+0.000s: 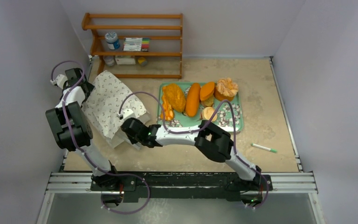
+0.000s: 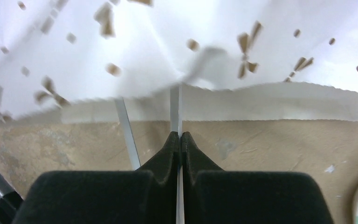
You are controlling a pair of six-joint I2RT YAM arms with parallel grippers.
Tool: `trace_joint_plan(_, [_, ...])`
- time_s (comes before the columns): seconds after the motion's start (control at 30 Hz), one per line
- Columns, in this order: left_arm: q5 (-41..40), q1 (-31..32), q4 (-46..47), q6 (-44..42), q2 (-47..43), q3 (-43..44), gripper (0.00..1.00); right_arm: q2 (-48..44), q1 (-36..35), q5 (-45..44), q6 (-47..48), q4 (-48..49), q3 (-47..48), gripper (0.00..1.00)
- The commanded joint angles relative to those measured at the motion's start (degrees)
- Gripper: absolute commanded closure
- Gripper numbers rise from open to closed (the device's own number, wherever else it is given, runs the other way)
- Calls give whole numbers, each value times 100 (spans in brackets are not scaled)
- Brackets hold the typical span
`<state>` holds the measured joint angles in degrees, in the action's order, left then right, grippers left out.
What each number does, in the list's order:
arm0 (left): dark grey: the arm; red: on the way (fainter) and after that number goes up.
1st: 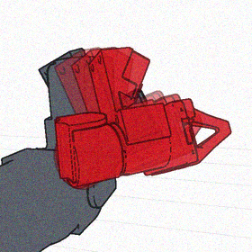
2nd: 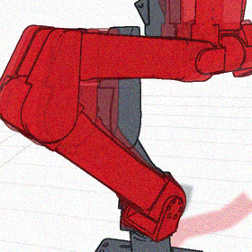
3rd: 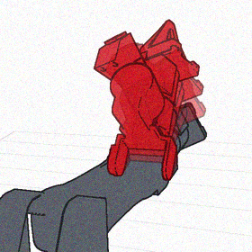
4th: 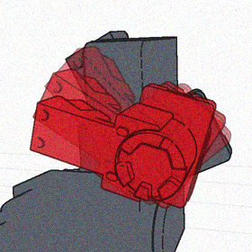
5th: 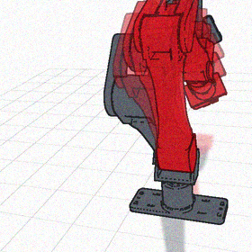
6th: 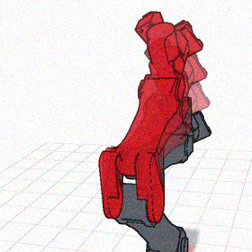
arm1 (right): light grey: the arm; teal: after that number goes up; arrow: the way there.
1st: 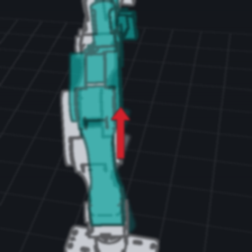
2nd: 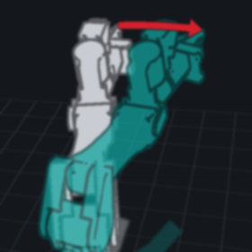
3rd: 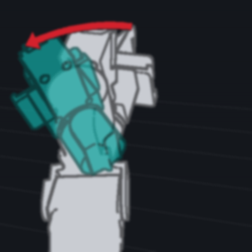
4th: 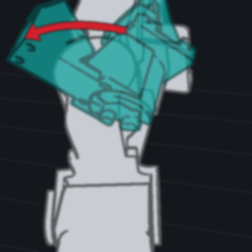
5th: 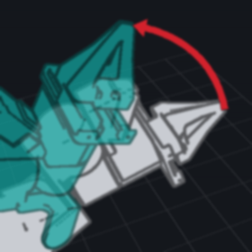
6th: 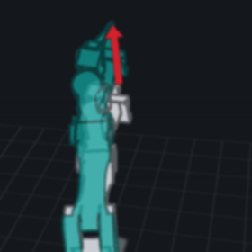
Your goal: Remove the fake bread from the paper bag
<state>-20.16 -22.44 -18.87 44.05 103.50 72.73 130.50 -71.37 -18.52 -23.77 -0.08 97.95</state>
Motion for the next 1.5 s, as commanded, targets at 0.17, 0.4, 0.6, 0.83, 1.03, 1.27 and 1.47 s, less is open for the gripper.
trace_joint_plan(0.17, [232,-15,-69,116,-347,-1,10,201,413,-348,-133,-622,1269,100])
trace_joint_plan(0.4, [276,-15,-186,46,-372,41,10,654,543,-303,25,-916,2012,100])
trace_joint_plan(0.6, [360,-15,-158,70,-379,-3,10,955,606,-353,70,-556,2052,100])
trace_joint_plan(0.83, [425,-15,-70,103,-345,-148,11,1136,615,-520,261,12,2150,81])
trace_joint_plan(1.03, [414,-15,-23,96,-357,-163,11,556,613,-702,298,505,1303,53])
trace_joint_plan(1.27, [399,-15,-36,110,-351,-120,11,-225,581,-885,313,1364,44,52])
trace_joint_plan(1.47, [406,-15,-27,117,-348,-127,11,-717,514,-646,357,2030,-773,52])
